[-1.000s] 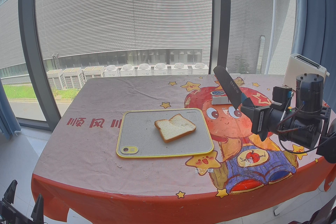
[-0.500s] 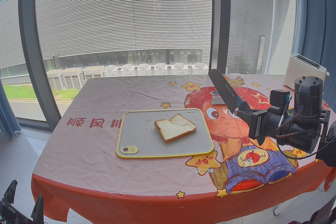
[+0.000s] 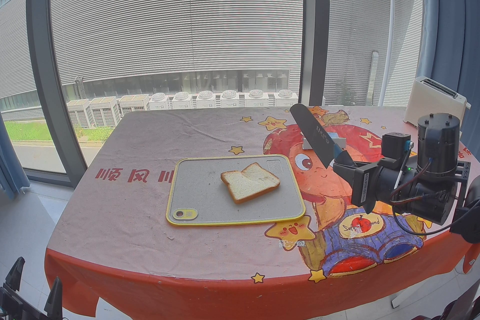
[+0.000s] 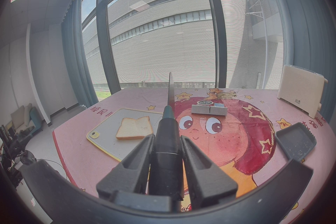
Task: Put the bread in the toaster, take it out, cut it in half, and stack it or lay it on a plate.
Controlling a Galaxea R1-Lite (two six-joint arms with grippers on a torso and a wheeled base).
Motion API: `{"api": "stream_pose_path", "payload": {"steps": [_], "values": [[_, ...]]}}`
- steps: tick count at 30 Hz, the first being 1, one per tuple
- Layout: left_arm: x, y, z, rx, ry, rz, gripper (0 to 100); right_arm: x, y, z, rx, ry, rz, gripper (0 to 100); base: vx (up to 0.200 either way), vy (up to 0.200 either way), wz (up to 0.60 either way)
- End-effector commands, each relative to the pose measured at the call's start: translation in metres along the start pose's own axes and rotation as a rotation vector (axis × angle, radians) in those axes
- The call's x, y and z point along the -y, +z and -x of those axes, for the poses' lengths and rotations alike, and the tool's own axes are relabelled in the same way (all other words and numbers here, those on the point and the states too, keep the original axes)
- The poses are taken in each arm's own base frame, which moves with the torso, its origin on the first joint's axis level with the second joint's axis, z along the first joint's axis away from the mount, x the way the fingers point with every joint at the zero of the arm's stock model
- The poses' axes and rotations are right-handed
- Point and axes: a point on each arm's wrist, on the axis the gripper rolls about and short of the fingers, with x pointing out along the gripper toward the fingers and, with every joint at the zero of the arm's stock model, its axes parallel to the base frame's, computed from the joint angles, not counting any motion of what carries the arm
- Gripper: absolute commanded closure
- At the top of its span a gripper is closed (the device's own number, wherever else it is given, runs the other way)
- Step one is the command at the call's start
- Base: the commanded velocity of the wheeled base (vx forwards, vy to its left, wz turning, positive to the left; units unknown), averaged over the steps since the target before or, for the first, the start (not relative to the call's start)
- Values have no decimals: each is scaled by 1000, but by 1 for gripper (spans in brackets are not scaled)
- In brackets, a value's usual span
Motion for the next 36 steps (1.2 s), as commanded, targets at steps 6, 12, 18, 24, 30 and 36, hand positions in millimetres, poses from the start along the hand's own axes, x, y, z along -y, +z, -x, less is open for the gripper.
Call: {"api": "stream_pose_path", "payload": {"steps": [6,12,18,24,30,36], "values": [[0,-5,0,-1,0,0,0,-4,-3,0,-3,14,6,100,0,0,0],[0,-5,0,-1,0,0,0,-8,-5,2,-9,32,13,100,0,0,0],[0,-5,0,-1,0,0,0,-9,-6,1,-13,37,15,100,0,0,0],[0,-5,0,-1,-1,0,0,-13,-7,2,-17,49,19,100,0,0,0],[0,-5,0,-1,0,0,0,-13,-8,2,-19,50,20,100,0,0,0],[0,-5,0,-1,0,2,0,-16,-11,3,-29,64,27,100,0,0,0]]}}
